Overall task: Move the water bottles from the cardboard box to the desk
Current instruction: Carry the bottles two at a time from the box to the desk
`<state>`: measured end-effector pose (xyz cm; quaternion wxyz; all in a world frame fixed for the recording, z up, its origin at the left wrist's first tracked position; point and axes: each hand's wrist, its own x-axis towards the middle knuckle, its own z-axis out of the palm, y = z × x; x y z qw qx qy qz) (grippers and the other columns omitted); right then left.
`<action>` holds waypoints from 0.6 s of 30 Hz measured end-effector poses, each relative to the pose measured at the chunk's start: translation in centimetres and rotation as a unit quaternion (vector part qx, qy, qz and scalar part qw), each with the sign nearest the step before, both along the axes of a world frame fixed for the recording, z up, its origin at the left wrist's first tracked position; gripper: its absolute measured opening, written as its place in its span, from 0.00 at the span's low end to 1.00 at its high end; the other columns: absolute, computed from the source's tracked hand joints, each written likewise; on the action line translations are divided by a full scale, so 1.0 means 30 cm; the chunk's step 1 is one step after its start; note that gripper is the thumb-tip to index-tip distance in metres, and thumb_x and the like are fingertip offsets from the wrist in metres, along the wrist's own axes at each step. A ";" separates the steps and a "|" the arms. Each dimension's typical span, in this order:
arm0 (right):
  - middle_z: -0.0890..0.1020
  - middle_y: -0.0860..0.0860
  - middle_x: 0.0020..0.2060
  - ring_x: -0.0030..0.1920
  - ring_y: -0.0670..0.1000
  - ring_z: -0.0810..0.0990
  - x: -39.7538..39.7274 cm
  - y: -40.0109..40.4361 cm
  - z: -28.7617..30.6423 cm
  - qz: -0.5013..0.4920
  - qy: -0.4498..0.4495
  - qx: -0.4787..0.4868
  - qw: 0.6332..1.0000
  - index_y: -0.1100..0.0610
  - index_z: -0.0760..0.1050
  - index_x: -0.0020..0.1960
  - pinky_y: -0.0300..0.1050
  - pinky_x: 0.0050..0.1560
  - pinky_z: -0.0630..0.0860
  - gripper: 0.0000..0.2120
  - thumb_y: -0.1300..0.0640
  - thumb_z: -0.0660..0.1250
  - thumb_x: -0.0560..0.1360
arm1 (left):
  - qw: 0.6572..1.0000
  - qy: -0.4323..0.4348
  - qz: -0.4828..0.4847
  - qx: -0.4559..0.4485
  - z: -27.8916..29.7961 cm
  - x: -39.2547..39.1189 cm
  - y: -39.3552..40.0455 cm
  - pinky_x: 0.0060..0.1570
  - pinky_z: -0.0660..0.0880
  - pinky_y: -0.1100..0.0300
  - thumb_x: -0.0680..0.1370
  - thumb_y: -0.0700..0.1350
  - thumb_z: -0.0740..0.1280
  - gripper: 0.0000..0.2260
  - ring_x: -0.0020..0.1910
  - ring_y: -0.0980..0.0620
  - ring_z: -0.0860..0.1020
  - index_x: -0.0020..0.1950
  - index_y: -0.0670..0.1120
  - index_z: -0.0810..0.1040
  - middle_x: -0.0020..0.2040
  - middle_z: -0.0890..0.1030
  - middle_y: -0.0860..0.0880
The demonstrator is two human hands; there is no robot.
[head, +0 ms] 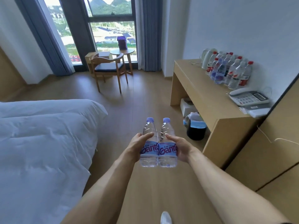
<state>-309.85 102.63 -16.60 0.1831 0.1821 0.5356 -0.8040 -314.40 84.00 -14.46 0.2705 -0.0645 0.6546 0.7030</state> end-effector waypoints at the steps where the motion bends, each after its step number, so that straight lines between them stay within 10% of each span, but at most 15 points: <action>1: 0.80 0.67 0.62 0.57 0.64 0.80 -0.072 0.020 0.005 0.007 -0.008 0.000 1.000 0.61 0.69 0.72 0.62 0.63 0.75 0.23 0.50 0.63 0.82 | 1.000 -0.004 0.010 -0.004 0.005 -0.063 0.021 0.61 0.76 0.34 0.78 0.46 0.73 0.25 0.58 0.31 0.80 0.69 0.38 0.69 0.63 0.78 0.30; 18: 0.80 0.66 0.61 0.56 0.64 0.82 -0.947 0.378 0.051 0.005 0.009 0.009 1.000 0.62 0.70 0.71 0.59 0.58 0.79 0.24 0.50 0.65 0.81 | 1.000 -0.017 0.016 0.015 -0.005 -0.979 0.378 0.61 0.76 0.34 0.76 0.45 0.75 0.24 0.59 0.30 0.80 0.67 0.38 0.73 0.60 0.81 0.31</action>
